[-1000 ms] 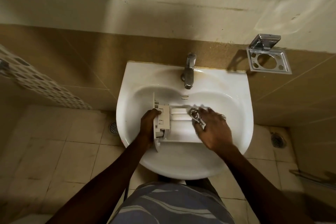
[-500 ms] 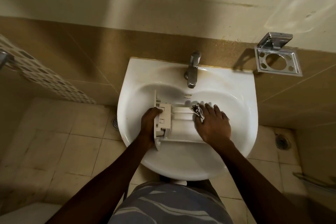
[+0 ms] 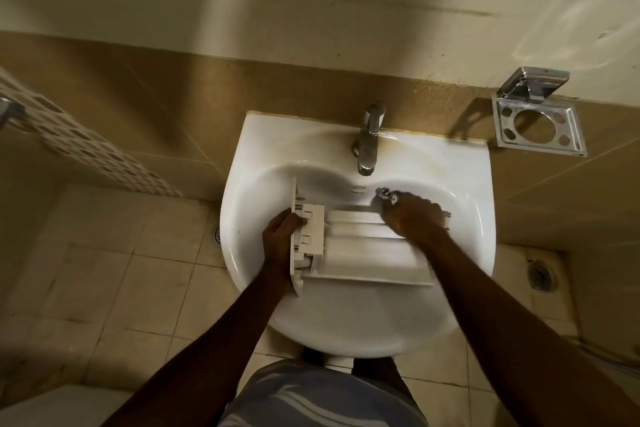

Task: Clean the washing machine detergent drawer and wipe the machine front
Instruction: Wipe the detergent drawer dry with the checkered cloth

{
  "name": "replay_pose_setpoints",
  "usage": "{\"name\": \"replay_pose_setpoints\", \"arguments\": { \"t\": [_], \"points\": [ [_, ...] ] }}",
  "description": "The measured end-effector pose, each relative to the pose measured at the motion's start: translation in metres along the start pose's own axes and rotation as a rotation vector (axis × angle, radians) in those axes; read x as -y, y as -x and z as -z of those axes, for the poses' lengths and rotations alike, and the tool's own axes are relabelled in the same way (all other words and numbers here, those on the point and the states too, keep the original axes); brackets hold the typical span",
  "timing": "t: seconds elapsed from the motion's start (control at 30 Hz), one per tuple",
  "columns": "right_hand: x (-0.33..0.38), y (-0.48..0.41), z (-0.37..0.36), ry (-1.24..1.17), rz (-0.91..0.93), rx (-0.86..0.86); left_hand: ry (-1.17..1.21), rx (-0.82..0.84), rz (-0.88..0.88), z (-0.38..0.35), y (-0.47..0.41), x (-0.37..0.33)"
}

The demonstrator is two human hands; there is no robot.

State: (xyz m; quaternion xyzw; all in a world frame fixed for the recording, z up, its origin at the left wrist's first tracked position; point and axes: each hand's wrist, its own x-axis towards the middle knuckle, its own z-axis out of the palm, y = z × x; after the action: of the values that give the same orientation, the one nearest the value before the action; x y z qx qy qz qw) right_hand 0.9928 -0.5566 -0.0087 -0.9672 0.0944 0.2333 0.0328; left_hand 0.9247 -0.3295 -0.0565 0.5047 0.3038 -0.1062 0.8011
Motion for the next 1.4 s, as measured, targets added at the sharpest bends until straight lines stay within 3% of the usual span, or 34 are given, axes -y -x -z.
{"name": "replay_pose_setpoints", "arguments": {
  "t": [0.07, 0.2, 0.27, 0.37, 0.53, 0.63, 0.73, 0.83, 0.9, 0.97, 1.1, 1.3, 1.4],
  "points": [
    [0.035, 0.01, -0.006, 0.006, 0.113, -0.069, -0.018, -0.011, 0.002, -0.001, 0.001, -0.001],
    [0.08, 0.032, -0.013, -0.255, 0.295, -0.022, -0.043, -0.077, 0.015, -0.004, 0.003, -0.006],
    [0.066, 0.042, -0.014, -0.299, 0.334, 0.003, -0.05, -0.08, 0.007, -0.006, 0.006, -0.009],
    [0.025, 0.051, -0.014, -0.175, 0.389, -0.04, -0.065, -0.071, 0.0, -0.008, 0.009, -0.011],
    [0.047, 0.038, -0.021, -0.059, 0.185, -0.052, -0.056, -0.042, 0.051, -0.007, 0.009, -0.012],
    [0.064, 0.065, -0.033, -0.144, 0.333, -0.112, -0.052, -0.041, 0.046, -0.009, 0.011, -0.016],
    [0.031, 0.102, -0.038, -0.253, 0.49, -0.149, -0.074, -0.005, 0.055, -0.006, 0.008, -0.014],
    [0.0, 0.095, -0.039, -0.28, 0.323, -0.254, -0.084, 0.073, 0.076, -0.006, 0.008, -0.013],
    [0.012, 0.081, -0.037, -0.275, 0.145, -0.314, -0.068, 0.11, 0.082, -0.006, 0.008, -0.013],
    [0.045, 0.077, -0.031, -0.326, 0.095, -0.287, -0.038, 0.145, 0.133, -0.006, 0.009, -0.011],
    [0.101, 0.082, -0.022, -0.81, 0.056, -0.077, 0.021, 0.111, 0.179, -0.007, 0.012, -0.014],
    [0.084, 0.114, -0.046, -0.475, 0.523, -0.214, 0.034, 0.152, 0.202, -0.002, 0.007, -0.007],
    [0.07, 0.129, -0.054, -0.384, 0.592, -0.166, 0.079, 0.153, 0.214, -0.001, 0.003, -0.006]
  ]
}}
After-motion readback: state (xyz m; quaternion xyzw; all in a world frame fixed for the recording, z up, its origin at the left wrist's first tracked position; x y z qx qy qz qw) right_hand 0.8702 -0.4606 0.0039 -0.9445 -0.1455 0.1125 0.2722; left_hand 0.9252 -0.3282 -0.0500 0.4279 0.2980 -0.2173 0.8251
